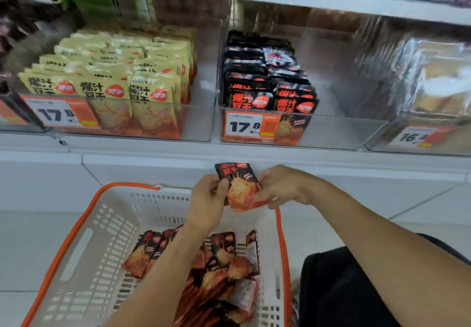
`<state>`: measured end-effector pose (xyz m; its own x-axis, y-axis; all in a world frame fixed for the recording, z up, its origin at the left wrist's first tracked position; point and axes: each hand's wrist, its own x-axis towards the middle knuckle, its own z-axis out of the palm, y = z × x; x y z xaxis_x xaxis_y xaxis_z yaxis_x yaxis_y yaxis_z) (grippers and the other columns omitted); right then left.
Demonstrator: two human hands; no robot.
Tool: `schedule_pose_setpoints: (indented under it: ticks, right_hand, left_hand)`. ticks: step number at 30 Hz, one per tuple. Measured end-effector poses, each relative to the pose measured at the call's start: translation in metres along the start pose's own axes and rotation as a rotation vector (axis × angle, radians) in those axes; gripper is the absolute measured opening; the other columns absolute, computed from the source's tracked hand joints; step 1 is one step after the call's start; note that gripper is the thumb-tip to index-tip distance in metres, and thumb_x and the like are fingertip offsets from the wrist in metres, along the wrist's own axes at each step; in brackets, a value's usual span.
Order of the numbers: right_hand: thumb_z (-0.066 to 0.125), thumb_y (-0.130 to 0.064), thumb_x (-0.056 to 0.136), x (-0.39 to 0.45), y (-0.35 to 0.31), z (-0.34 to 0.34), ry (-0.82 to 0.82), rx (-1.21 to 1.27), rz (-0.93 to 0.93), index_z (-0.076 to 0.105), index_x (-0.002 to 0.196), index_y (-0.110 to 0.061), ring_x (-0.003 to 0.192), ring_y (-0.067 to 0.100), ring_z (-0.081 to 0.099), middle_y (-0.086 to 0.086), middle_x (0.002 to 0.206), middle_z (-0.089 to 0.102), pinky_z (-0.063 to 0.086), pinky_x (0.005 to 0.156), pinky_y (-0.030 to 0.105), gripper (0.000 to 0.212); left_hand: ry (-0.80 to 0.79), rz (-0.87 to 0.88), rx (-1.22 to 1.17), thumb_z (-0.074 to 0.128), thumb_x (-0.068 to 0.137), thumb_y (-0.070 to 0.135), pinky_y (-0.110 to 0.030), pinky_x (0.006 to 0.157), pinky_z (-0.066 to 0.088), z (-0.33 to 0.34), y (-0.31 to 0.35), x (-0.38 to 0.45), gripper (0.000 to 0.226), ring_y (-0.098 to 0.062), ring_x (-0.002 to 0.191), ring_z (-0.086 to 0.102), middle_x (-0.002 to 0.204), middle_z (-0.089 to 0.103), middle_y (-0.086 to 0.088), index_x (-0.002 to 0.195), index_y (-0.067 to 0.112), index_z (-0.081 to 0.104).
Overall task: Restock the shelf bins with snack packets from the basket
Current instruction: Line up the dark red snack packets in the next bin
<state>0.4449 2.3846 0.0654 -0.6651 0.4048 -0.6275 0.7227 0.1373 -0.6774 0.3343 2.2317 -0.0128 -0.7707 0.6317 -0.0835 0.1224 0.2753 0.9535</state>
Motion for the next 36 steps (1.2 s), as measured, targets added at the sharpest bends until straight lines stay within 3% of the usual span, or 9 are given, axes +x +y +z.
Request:
schedule_pose_setpoints:
  ticks: [3,5,9,13,18,23,29,33,36]
  right_hand:
    - [0.077,-0.021,0.087,-0.025,-0.012,-0.019,0.093,0.022,-0.114,0.069,0.107,-0.014,0.097,0.018,0.071,0.005,0.105,0.074,0.059,0.084,0.032,0.022]
    - [0.075,-0.018,0.088,-0.035,-0.018,-0.025,0.140,0.086,-0.200,0.069,0.107,-0.015,0.094,0.016,0.072,0.001,0.100,0.075,0.060,0.087,0.036,0.020]
    - [0.075,-0.011,0.087,-0.052,-0.028,-0.039,0.242,0.088,-0.403,0.068,0.110,-0.016,0.091,0.016,0.072,0.003,0.100,0.074,0.062,0.076,0.036,0.024]
    - [0.073,-0.001,0.087,-0.067,-0.033,-0.062,0.367,0.049,-0.747,0.067,0.106,-0.011,0.090,0.017,0.073,0.003,0.097,0.076,0.059,0.080,0.030,0.022]
    - [0.071,0.001,0.087,-0.078,-0.033,-0.095,0.821,0.132,-1.022,0.061,0.093,-0.031,0.085,0.008,0.067,-0.010,0.087,0.069,0.050,0.079,0.018,0.034]
    - [0.074,-0.005,0.086,-0.054,-0.022,-0.104,0.859,0.063,-0.917,0.063,0.094,-0.030,0.091,0.013,0.069,-0.009,0.090,0.071,0.057,0.080,0.034,0.028]
    - [0.078,-0.008,0.080,-0.043,-0.025,-0.103,0.925,-0.132,-0.879,0.059,0.122,-0.032,0.093,0.001,0.059,-0.024,0.105,0.057,0.052,0.082,0.022,0.052]
    - [0.071,-0.023,0.091,-0.040,-0.026,-0.105,0.972,-0.180,-0.893,0.072,0.113,-0.028,0.099,0.006,0.056,-0.011,0.103,0.055,0.047,0.083,0.019,0.022]
    - [0.072,-0.020,0.090,-0.032,-0.027,-0.105,0.990,-0.214,-0.861,0.076,0.108,-0.024,0.106,0.012,0.053,-0.004,0.108,0.056,0.043,0.090,0.023,0.019]
  left_hand:
    - [0.008,0.113,-0.022,0.058,0.099,0.018,-0.026,0.065,0.054,-0.005,0.034,0.002,0.016,-0.012,0.069,0.065,0.079,0.069,-0.009,0.092,0.006,0.065]
    - [-0.027,0.161,-0.033,0.059,0.099,0.016,-0.031,0.065,0.051,-0.008,0.051,0.000,0.012,-0.015,0.065,0.061,0.078,0.069,-0.007,0.092,0.009,0.065]
    - [-0.052,0.313,-0.010,0.058,0.099,0.015,-0.014,0.062,0.045,-0.011,0.086,-0.009,0.016,-0.004,0.068,0.061,0.077,0.068,0.005,0.088,0.026,0.062]
    - [0.073,0.436,0.017,0.057,0.099,0.029,-0.010,0.080,0.044,-0.010,0.115,-0.011,0.008,0.000,0.094,0.062,0.099,0.068,0.015,0.105,0.030,0.062]
    - [0.197,0.694,0.266,0.054,0.098,0.019,-0.026,0.116,0.026,-0.007,0.124,0.005,0.043,-0.010,0.142,0.034,0.148,0.044,0.003,0.141,0.014,0.050]
    - [0.116,0.725,0.476,0.055,0.091,0.020,-0.047,0.121,0.022,0.003,0.108,0.024,0.064,-0.017,0.153,0.010,0.165,0.018,0.002,0.152,0.014,0.036]
    - [0.133,0.707,0.478,0.055,0.090,0.019,-0.044,0.122,0.019,0.012,0.105,0.025,0.065,-0.017,0.154,0.006,0.166,0.013,0.001,0.152,0.013,0.036]
    - [0.149,0.701,0.481,0.054,0.090,0.018,-0.045,0.122,0.020,0.014,0.104,0.026,0.064,-0.017,0.154,0.006,0.166,0.013,0.001,0.151,0.013,0.038]
    - [0.158,0.697,0.484,0.054,0.089,0.018,-0.045,0.122,0.020,0.015,0.103,0.026,0.064,-0.018,0.154,0.006,0.166,0.013,0.001,0.151,0.013,0.038]
